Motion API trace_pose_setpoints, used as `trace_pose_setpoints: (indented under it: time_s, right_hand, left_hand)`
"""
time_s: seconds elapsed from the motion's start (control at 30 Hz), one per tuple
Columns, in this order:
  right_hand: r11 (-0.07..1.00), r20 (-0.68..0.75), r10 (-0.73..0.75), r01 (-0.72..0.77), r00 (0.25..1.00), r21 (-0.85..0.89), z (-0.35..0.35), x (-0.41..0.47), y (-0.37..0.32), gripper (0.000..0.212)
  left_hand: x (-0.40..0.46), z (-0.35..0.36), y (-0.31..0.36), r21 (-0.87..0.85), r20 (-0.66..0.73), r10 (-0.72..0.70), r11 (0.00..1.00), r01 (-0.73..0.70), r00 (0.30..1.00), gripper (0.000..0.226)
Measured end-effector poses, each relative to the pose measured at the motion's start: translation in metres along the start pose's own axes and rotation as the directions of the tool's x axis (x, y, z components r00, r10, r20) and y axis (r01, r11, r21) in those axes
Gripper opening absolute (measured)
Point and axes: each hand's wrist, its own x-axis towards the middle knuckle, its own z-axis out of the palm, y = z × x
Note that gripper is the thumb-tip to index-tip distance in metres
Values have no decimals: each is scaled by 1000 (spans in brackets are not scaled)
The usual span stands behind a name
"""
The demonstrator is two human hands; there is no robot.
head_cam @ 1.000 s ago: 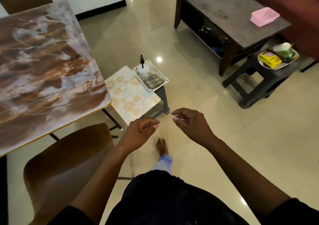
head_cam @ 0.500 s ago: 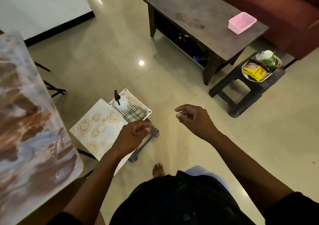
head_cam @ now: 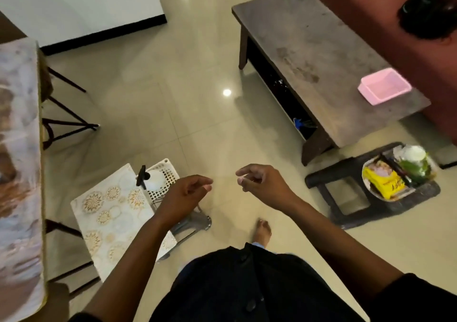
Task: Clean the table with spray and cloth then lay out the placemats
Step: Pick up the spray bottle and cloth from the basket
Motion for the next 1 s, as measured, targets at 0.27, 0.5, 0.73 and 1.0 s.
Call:
trace_pose_setpoints:
  time_s: [0.27, 0.5, 0.73, 1.0]
  right_hand:
    - [995, 167, -53, 66, 985, -76, -78, 103, -15, 14]
    - [986, 286, -96, 131, 953, -103, -89, 216, -63, 22]
    - [970, 385, -109, 183, 916, -161, -68, 339, -134, 16]
    - [953, 490, -129, 244, 862, -178, -19, 466, -218, 12]
  left_hand:
    - [74, 23, 57, -161, -157, -114, 983, 89, 981, 9]
    - [147, -15, 68, -265, -292, -177, 959, 99, 940, 16]
    - [228, -94, 60, -332, -387, -273, 932, 144, 881, 18]
    - [289, -189, 43, -377, -470, -338, 912, 161, 815, 14]
